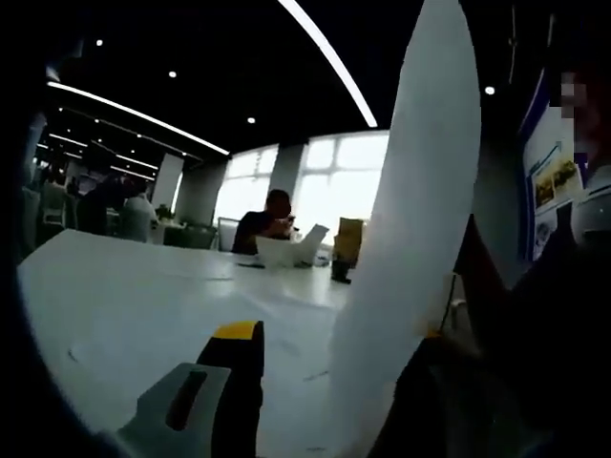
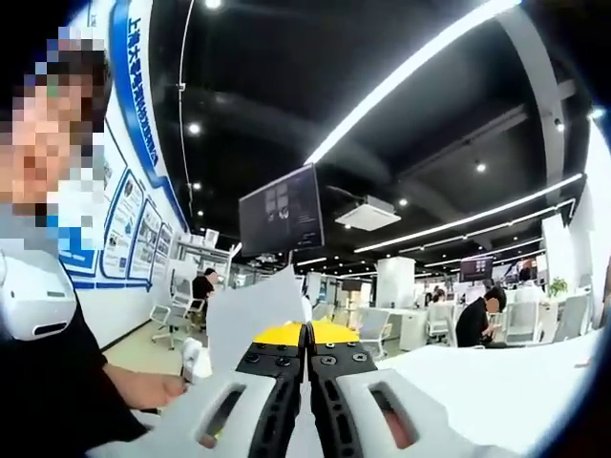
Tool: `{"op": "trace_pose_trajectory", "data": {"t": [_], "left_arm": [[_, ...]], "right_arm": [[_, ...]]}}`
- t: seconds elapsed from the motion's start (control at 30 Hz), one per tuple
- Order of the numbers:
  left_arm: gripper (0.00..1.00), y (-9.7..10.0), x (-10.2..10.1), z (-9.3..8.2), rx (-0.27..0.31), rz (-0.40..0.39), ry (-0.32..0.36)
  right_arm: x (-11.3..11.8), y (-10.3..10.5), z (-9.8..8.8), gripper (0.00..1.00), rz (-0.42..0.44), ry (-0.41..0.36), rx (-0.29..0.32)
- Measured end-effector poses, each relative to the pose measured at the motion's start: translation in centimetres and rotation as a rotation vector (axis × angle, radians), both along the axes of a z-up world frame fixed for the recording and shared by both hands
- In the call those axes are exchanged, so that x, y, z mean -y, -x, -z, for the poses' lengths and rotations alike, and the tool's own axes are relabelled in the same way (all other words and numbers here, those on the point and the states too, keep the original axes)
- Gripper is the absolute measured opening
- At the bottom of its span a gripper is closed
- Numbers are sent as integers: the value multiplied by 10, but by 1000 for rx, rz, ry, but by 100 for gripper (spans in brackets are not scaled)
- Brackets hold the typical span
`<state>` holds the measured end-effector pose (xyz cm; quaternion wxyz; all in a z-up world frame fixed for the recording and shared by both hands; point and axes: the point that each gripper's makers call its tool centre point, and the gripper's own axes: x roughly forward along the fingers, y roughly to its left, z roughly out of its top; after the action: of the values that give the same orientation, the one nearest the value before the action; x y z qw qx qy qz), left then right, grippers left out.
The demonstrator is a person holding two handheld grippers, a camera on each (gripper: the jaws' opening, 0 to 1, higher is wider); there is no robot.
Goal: Organize the stack of printing papers by aligning and flattening the scattered papers on the table
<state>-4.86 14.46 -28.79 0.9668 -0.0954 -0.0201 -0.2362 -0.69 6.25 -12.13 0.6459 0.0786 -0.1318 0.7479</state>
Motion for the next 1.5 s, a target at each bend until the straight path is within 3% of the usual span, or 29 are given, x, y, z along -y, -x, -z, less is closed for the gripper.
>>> {"op": "trace_pose_trajectory", "data": {"t": [0.47, 0.63, 1.07, 1.5], "left_arm": [[54, -1, -3, -24, 62, 0, 4], [40, 3, -3, -29, 76, 24, -4], [49, 5, -1, -39, 113, 35, -17], [42, 4, -6, -47, 124, 26, 1]], "right_arm": [[-4, 2, 8, 0, -16, 22, -14], [-5, 3, 9, 0, -18, 25, -18], [-8, 6, 13, 0, -35, 41, -23], [-8, 10, 15, 0, -43, 56, -10]]}}
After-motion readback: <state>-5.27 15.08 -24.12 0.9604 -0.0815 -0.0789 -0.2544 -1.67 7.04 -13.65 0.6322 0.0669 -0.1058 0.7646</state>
